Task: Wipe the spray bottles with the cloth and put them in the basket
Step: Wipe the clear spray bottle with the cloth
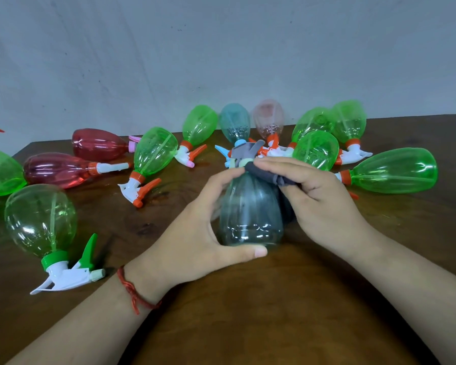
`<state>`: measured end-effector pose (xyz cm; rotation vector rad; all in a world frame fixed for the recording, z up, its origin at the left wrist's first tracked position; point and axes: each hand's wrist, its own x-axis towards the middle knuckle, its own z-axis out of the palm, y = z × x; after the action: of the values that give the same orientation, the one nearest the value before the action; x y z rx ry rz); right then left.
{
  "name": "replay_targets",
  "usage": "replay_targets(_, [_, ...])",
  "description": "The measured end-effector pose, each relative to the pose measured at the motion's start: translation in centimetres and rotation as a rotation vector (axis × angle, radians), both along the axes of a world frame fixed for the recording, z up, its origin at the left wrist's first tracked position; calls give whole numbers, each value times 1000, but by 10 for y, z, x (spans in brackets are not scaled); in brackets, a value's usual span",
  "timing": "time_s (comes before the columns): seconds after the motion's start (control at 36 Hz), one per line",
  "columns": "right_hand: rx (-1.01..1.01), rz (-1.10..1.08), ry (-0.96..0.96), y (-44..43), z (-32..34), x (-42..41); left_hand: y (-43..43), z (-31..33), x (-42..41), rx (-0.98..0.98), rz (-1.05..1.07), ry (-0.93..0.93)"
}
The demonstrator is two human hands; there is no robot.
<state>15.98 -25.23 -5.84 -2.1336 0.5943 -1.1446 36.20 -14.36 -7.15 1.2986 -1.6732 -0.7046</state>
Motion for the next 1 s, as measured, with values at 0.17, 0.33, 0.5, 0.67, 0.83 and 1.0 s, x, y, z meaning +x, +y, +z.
replay_targets(0.17, [-16,5,-16,3,1,0,-1,-1,4,0,-13,-7])
replay_targets(0.33, [-167,26,45,5,0,-2,-3,-2,3,-29,58,-27])
replay_targets(0.5, [-272,133,89,12,0,-6,-8,-2,10,-52,203,75])
replay_targets(0.67, [-355,198,162,11,-3,-4,-12,-1,15,-74,286,170])
replay_targets(0.83, [-246,180,104,11,-5,-4,-11,0,17,-51,273,202])
replay_targets(1.0, [-49,120,28,9,-2,-1,-9,3,14,-62,243,190])
